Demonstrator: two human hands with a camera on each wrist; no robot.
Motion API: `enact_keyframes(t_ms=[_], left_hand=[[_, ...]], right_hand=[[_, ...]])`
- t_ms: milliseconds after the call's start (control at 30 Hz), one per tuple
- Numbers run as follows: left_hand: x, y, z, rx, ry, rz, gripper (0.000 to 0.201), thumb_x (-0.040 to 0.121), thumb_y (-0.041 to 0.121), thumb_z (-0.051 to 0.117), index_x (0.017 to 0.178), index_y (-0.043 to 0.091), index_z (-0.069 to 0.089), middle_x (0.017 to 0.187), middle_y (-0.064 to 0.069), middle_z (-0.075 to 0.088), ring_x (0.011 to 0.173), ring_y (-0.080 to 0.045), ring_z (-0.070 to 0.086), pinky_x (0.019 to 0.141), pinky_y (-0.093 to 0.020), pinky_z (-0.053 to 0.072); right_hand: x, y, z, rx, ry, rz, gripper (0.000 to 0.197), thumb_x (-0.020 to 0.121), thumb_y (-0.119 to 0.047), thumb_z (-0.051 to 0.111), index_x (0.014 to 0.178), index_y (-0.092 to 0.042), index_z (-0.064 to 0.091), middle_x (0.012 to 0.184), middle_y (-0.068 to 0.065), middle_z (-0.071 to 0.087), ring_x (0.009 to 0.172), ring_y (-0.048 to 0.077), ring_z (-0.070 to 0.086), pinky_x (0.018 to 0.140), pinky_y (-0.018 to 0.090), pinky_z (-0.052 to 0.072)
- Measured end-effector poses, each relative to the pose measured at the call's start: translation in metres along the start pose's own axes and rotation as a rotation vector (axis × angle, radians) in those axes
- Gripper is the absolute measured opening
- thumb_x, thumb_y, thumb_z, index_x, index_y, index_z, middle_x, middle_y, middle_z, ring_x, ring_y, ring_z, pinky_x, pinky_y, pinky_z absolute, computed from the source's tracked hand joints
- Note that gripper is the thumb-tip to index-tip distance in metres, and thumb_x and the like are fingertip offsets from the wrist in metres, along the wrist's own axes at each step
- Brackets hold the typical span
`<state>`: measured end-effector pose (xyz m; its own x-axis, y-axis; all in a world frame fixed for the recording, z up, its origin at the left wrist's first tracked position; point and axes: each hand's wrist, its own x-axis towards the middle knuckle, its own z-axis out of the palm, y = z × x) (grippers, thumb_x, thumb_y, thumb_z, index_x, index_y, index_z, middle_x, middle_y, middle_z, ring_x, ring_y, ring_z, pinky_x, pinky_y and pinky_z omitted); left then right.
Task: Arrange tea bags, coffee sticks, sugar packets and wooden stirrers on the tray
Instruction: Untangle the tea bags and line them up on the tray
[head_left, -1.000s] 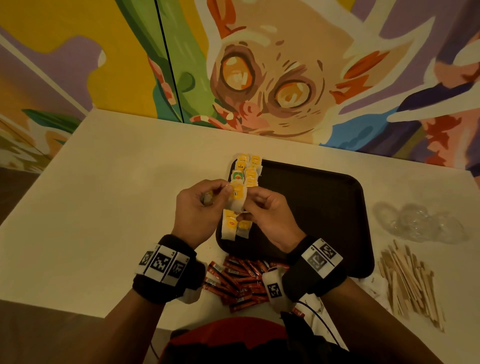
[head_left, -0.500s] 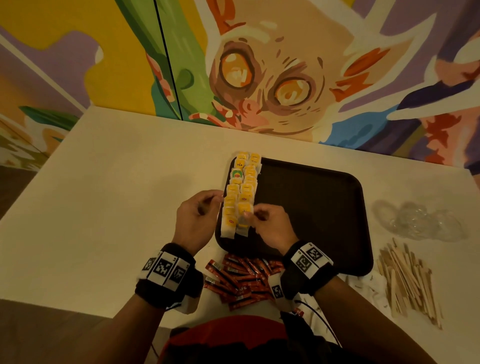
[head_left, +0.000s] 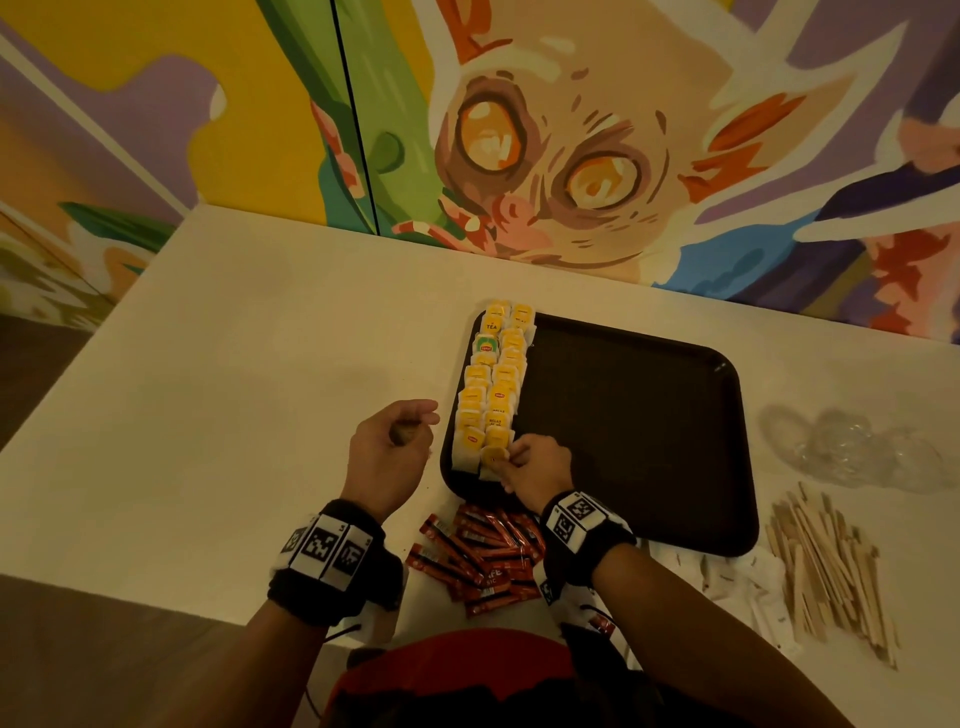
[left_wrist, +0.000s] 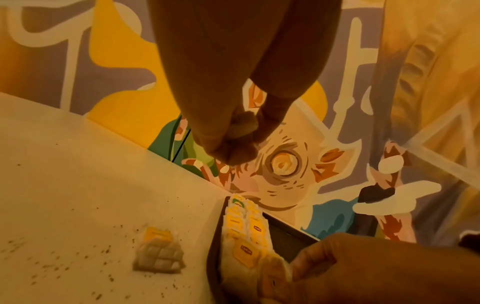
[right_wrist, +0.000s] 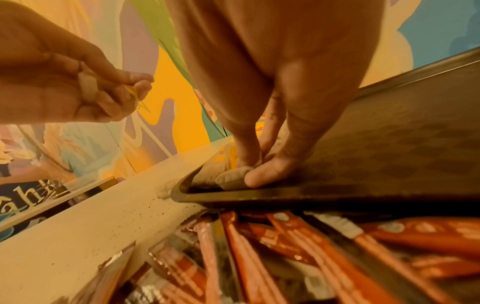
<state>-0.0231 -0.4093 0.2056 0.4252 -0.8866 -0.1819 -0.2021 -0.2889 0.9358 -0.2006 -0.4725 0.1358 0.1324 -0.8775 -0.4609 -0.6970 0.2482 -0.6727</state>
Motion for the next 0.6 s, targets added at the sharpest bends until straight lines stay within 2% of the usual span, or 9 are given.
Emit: enact_keyframes(t_ms=[33,100,167,233,300,400,467,533,600], left_hand=[[0.000,0.000,0.000,-0.006,-0.009,-0.001,0.029,0.088,-0.004,0.057,0.106,0.015,0.069,0.095,0.004,0.071,0.061,0.004,0.056,0.061,-0.009,0.047],[-0.001,-0.001,-0.002,-0.025,-0.033,0.014,0.033,0.087,-0.007,0.058,0.108,0.016,0.067,0.097,0.004,0.070,0.067,0.001,0.060,0.065,-0.012,0.051],[-0.003,-0.001,-0.003,-0.056,-0.069,0.041,0.041,0.084,-0.011,0.060,0.111,0.020,0.064,0.099,0.004,0.069,0.078,-0.009,0.066,0.073,-0.023,0.057],[-0.003,-0.001,-0.003,-0.061,-0.105,0.081,0.048,0.082,-0.010,0.064,0.115,0.024,0.062,0.102,0.004,0.069,0.084,-0.021,0.068,0.077,-0.038,0.059],[-0.004,0.001,-0.004,-0.095,-0.136,0.122,0.051,0.081,-0.008,0.067,0.119,0.025,0.059,0.104,0.004,0.068,0.084,-0.026,0.067,0.077,-0.045,0.058],[-0.006,0.005,-0.005,-0.148,-0.178,0.172,0.058,0.081,-0.005,0.070,0.128,0.023,0.051,0.109,0.003,0.064,0.086,-0.018,0.067,0.077,-0.041,0.059],[-0.007,0.008,-0.006,-0.144,-0.211,0.206,0.063,0.081,-0.004,0.071,0.133,0.021,0.045,0.112,0.004,0.061,0.074,-0.013,0.064,0.071,-0.032,0.057],[-0.007,0.011,-0.006,-0.128,-0.238,0.237,0.068,0.081,-0.004,0.071,0.137,0.020,0.040,0.115,0.010,0.058,0.067,-0.020,0.061,0.067,-0.029,0.054],[-0.008,0.014,-0.005,-0.108,-0.270,0.256,0.072,0.082,-0.005,0.070,0.140,0.020,0.036,0.116,0.016,0.056,0.072,-0.025,0.064,0.069,-0.031,0.054]], right_hand=[[0.001,0.000,0.001,-0.005,0.020,0.010,0.021,0.082,-0.026,0.079,0.076,-0.022,0.059,0.084,0.009,0.071,0.074,0.024,0.071,0.070,0.033,0.061],[0.003,0.000,0.002,0.012,0.027,0.038,0.020,0.084,-0.021,0.077,0.080,-0.019,0.058,0.089,0.012,0.071,0.067,0.021,0.072,0.058,0.023,0.058],[0.006,0.002,0.004,0.036,0.016,0.076,0.019,0.085,-0.020,0.076,0.082,-0.018,0.057,0.096,0.015,0.068,0.061,0.019,0.071,0.046,0.017,0.051],[0.009,0.005,0.006,0.022,0.012,0.099,0.020,0.084,-0.024,0.076,0.082,-0.021,0.057,0.100,0.016,0.066,0.063,0.020,0.071,0.048,0.020,0.054],[0.008,0.005,0.006,-0.028,0.033,0.099,0.024,0.081,-0.033,0.078,0.087,-0.022,0.056,0.099,0.012,0.065,0.072,0.021,0.069,0.058,0.027,0.057],[-0.002,-0.007,-0.005,0.015,0.104,0.042,0.024,0.086,-0.032,0.073,0.099,-0.018,0.058,0.094,0.003,0.063,0.075,0.010,0.062,0.058,0.017,0.048],[-0.015,-0.023,-0.015,0.135,0.091,-0.062,0.020,0.091,-0.034,0.067,0.100,-0.018,0.061,0.095,-0.003,0.065,0.080,0.005,0.061,0.063,0.015,0.048],[-0.028,-0.041,-0.023,0.263,-0.001,-0.176,0.024,0.092,-0.041,0.064,0.100,-0.019,0.067,0.098,-0.004,0.069,0.083,0.006,0.064,0.074,0.024,0.055],[-0.041,-0.058,-0.029,0.379,-0.126,-0.219,0.028,0.092,-0.042,0.063,0.100,-0.017,0.070,0.097,0.001,0.070,0.070,0.008,0.064,0.069,0.028,0.057]])
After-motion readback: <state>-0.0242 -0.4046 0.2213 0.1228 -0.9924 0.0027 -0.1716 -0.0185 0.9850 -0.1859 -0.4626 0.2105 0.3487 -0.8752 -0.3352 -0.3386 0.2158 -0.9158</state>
